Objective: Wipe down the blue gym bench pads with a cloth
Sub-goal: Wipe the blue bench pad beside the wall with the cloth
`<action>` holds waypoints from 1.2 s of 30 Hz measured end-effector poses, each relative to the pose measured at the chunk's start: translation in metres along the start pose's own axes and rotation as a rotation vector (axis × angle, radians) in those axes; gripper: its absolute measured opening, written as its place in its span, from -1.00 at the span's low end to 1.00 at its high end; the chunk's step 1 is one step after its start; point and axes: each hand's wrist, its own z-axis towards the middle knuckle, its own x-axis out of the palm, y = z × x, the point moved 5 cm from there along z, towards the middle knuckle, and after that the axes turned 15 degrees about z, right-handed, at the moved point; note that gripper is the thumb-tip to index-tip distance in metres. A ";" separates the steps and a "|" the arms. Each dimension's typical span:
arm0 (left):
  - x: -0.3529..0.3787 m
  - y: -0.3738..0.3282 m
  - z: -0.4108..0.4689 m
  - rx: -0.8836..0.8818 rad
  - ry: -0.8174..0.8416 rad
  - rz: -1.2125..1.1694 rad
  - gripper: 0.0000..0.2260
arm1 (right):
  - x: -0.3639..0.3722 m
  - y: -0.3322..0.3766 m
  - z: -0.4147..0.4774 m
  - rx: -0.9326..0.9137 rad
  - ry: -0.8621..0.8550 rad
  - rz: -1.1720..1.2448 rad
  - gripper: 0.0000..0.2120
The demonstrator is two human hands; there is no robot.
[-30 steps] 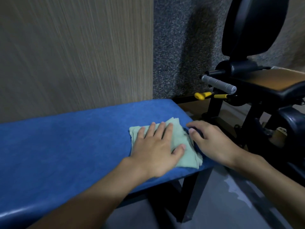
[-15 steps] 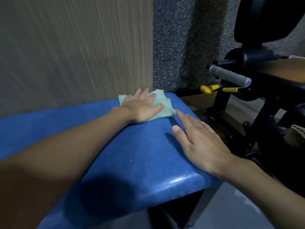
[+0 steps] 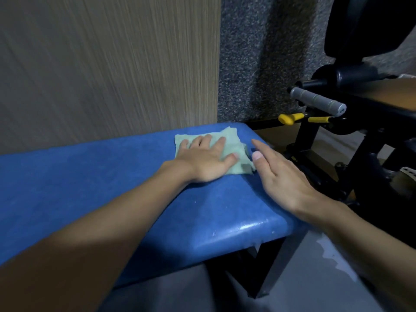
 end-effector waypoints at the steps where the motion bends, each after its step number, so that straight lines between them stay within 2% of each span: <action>1: 0.001 -0.007 -0.017 0.016 -0.006 0.005 -0.34 | -0.002 -0.002 0.002 0.008 -0.027 0.087 -0.43; 3: 0.003 -0.022 -0.051 0.043 -0.023 0.018 -0.33 | -0.006 -0.006 0.003 0.018 -0.075 0.247 -0.33; 7: 0.006 -0.045 -0.110 0.069 -0.090 0.063 -0.33 | -0.009 -0.006 0.000 0.031 -0.059 0.344 -0.43; 10: 0.007 -0.049 -0.125 0.056 -0.136 0.077 -0.32 | -0.007 -0.001 -0.003 0.045 -0.009 0.257 -0.44; 14: 0.006 -0.038 -0.103 0.061 -0.104 0.050 -0.23 | -0.008 0.006 -0.005 -0.002 0.026 0.087 -0.50; 16: 0.006 -0.025 -0.078 0.053 -0.067 0.042 -0.25 | -0.007 0.006 -0.005 -0.013 0.028 0.033 -0.50; 19: 0.006 0.002 -0.027 0.015 -0.030 0.029 -0.28 | 0.001 0.005 -0.004 -0.037 0.063 -0.103 -0.41; 22: 0.007 0.032 0.027 -0.046 -0.017 0.037 -0.28 | 0.009 0.004 -0.004 -0.060 0.140 -0.292 -0.18; 26: 0.001 0.058 0.072 -0.110 -0.036 0.006 -0.30 | 0.011 0.003 -0.003 -0.006 0.188 -0.368 -0.23; 29: 0.002 0.059 0.072 -0.108 -0.037 0.001 -0.31 | 0.012 0.003 -0.004 0.001 0.196 -0.395 -0.18; 32: 0.008 0.051 0.050 -0.089 0.005 -0.008 -0.30 | 0.012 0.001 -0.003 0.023 0.203 -0.388 -0.33; 36: 0.011 0.028 -0.011 -0.036 -0.001 -0.004 -0.31 | 0.010 0.002 -0.002 0.026 0.181 -0.367 -0.36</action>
